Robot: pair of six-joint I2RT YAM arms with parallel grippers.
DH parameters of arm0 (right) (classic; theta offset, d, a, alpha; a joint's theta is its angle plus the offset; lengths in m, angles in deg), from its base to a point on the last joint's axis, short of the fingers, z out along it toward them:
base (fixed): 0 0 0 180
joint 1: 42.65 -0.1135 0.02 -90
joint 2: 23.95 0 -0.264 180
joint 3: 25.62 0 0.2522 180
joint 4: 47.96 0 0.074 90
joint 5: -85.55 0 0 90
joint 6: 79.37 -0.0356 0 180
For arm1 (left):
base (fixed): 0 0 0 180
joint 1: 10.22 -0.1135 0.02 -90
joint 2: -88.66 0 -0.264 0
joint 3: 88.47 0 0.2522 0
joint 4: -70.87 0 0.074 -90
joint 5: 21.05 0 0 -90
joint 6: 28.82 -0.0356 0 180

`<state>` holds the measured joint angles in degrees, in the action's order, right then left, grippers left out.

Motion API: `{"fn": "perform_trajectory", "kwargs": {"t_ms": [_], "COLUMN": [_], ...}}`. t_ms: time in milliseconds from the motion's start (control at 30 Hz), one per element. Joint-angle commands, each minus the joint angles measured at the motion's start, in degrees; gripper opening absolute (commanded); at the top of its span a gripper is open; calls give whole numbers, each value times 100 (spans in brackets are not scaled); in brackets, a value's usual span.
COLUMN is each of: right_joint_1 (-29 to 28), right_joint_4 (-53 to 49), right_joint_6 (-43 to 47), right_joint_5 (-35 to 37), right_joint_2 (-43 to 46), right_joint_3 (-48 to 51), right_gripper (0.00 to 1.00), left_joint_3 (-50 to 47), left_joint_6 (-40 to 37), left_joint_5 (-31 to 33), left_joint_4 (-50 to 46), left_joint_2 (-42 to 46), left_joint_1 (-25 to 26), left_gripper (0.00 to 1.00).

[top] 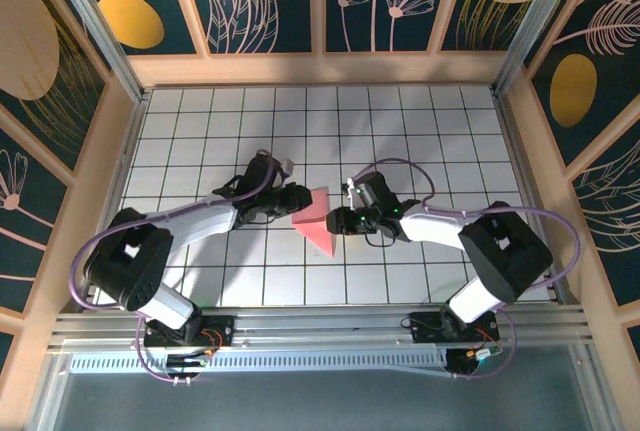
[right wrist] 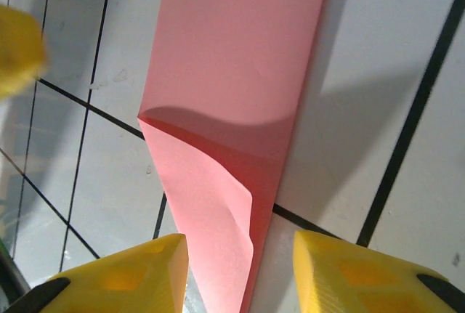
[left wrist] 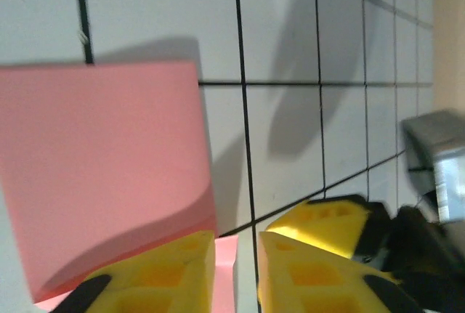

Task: Fold a paper plane with a square sheet of paper (fold left side to right side)
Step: Fourth fold the wing at the center of the table.

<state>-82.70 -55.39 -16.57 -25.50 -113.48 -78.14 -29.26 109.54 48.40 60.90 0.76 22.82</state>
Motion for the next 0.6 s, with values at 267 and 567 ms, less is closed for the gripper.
{"fn": "perform_trajectory", "kwargs": {"t_ms": [267, 567], "right_joint_1": [-42, -46], "right_joint_4": [675, 633], "right_joint_6": [268, 270], "right_joint_5": [-140, -219], "right_joint_2": [-489, -434], "right_joint_3": [-211, -204], "right_gripper": [33, 11], "left_joint_3": [-489, -456], "left_joint_6": [171, 263], "left_joint_5": [762, 649], "left_joint_4": [-387, -309], "left_joint_2": [713, 603], "left_joint_1": [-551, -561], "left_gripper": [33, 40]}}
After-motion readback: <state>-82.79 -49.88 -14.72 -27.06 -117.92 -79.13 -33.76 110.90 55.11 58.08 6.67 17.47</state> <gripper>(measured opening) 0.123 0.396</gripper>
